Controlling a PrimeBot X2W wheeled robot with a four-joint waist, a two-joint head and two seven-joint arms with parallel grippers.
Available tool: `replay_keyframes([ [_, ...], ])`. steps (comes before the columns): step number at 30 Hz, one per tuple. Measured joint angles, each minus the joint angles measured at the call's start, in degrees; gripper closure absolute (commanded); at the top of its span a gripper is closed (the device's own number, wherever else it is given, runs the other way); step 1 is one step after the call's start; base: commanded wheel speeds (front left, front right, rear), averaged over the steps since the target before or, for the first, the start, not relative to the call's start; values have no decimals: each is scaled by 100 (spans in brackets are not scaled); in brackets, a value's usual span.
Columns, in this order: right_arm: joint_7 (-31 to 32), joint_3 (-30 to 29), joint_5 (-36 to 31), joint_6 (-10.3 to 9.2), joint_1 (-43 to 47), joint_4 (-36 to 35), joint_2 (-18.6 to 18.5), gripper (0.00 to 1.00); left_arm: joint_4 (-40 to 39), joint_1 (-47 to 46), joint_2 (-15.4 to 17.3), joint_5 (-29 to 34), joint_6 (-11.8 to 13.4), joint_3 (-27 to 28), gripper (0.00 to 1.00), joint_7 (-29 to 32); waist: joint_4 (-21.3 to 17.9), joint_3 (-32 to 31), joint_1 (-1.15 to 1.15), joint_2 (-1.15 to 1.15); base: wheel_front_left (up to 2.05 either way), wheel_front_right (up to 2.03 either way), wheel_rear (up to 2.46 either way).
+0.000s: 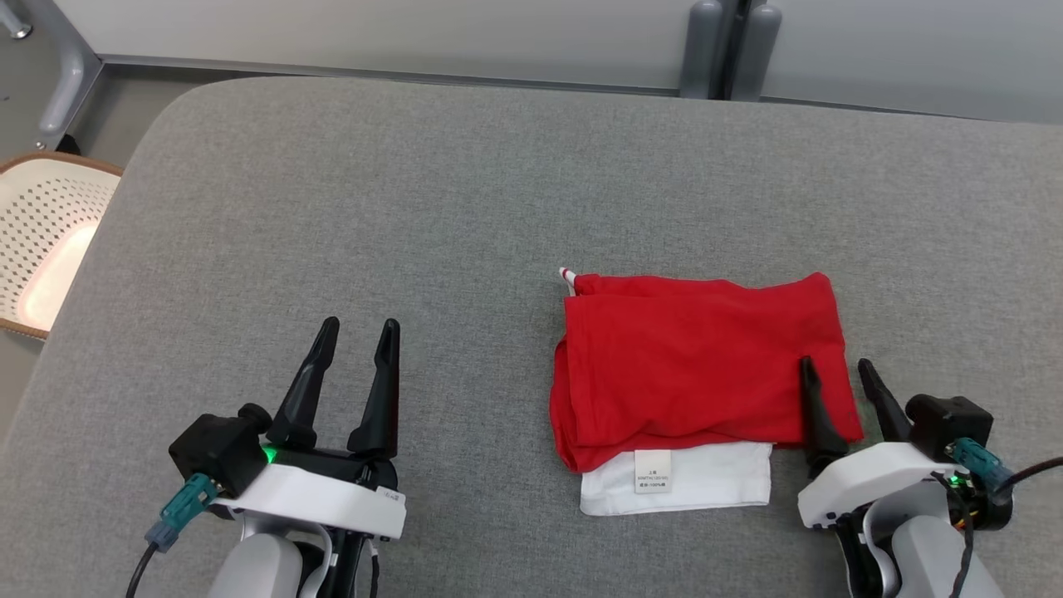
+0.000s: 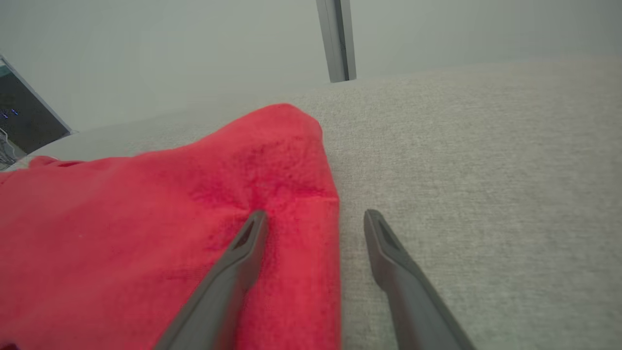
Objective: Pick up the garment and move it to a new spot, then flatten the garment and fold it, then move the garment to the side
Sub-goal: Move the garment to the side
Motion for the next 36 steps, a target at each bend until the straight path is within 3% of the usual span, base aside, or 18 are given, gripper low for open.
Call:
replay_keyframes([
  [4, -10, 64, 59, 0, -175, 307, 9, 0, 9, -72, 0, -33, 0, -19, 0, 0, 70, 90, 0, 0, 0, 0, 0],
  [5, -11, 77, 71, 0, -215, 370, 5, 19, 9, -77, 0, -33, 0, -23, 0, 0, 79, 104, 0, 0, 0, 0, 0],
  [6, -18, 88, 90, 0, -263, 441, 2, 64, 13, -77, -1, -33, 0, -24, 0, 0, 84, 113, 0, 0, 0, 0, 0],
  [7, -29, 93, 97, 0, -308, 500, 2, 100, 16, -77, 0, -33, 0, -22, 0, 0, 83, 118, 0, 0, 0, 0, 0],
  [15, -147, 234, -105, 1, -497, 769, -13, 100, 52, -77, 0, 37, 0, 1, 0, 0, -90, 59, 0, 0, 0, 0, 0],
  [20, -221, 425, -890, 1, -588, 506, -379, 100, 22, -75, 1, 104, 0, 0, 0, 0, -343, 0, 0, 0, 0, 0, 0],
  [21, -234, 550, -1221, 2, -639, 336, -510, 100, -5, -74, 0, 135, 0, -9, 0, 0, -476, -11, 0, 0, 0, 0, 0],
  [26, -241, 858, -1638, 2, -881, -226, -1088, 100, -91, -98, 0, 197, 0, -15, 0, -1, -854, 24, 0, 0, 0, 0, 0],
  [36, -104, 1514, -1524, 7, -1994, -691, -2684, 100, -296, -590, 70, 424, 0, -397, 0, -1, -1534, 554, 0, 0, 0, 0, 0],
])
